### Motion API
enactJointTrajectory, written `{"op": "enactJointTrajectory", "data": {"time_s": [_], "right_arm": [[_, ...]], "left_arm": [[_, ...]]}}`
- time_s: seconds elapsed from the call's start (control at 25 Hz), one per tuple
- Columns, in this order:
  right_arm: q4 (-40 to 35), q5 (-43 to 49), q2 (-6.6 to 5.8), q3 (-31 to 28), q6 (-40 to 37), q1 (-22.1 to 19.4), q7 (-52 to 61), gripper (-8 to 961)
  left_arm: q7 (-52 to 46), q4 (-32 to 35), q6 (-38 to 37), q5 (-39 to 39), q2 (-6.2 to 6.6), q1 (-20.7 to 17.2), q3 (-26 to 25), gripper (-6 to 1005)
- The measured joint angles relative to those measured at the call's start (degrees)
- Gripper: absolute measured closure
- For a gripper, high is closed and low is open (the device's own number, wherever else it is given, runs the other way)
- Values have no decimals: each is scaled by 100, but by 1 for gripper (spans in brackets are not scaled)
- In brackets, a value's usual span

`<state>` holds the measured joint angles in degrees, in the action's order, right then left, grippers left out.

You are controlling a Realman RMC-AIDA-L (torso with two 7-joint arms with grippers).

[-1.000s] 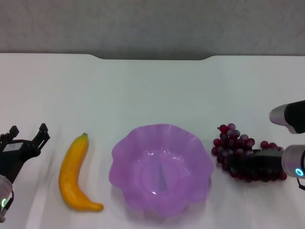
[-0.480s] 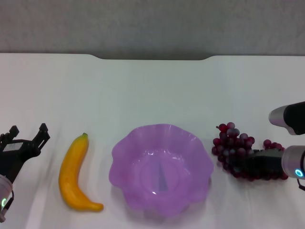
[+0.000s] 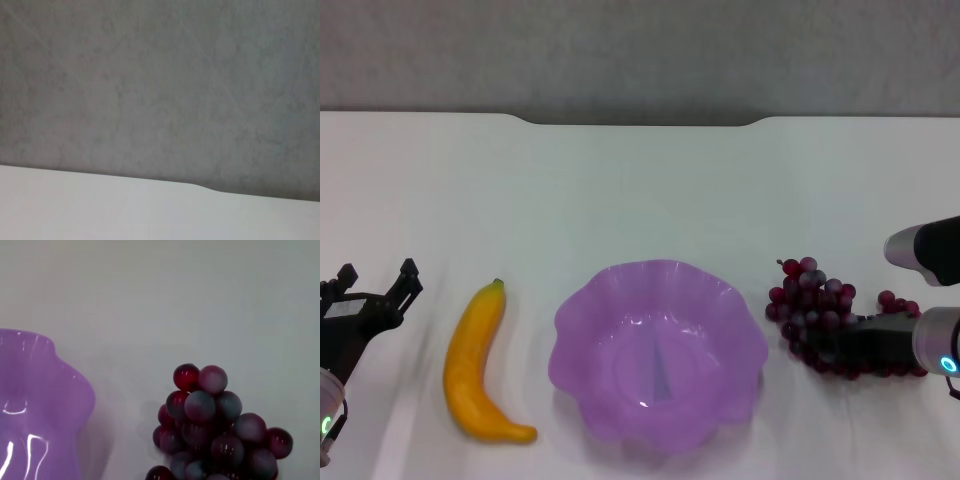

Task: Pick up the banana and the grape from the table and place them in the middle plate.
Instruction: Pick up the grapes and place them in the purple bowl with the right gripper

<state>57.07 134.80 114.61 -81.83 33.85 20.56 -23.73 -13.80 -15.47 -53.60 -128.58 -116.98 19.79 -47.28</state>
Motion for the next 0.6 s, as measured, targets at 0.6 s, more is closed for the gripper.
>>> {"op": "enactJointTrajectory", "data": {"time_s": [0.6], "right_arm": [[-10, -24, 0, 1, -62, 1, -22, 366]], "left_arm": [[0, 0, -2, 0, 0, -2, -9, 154]]}}
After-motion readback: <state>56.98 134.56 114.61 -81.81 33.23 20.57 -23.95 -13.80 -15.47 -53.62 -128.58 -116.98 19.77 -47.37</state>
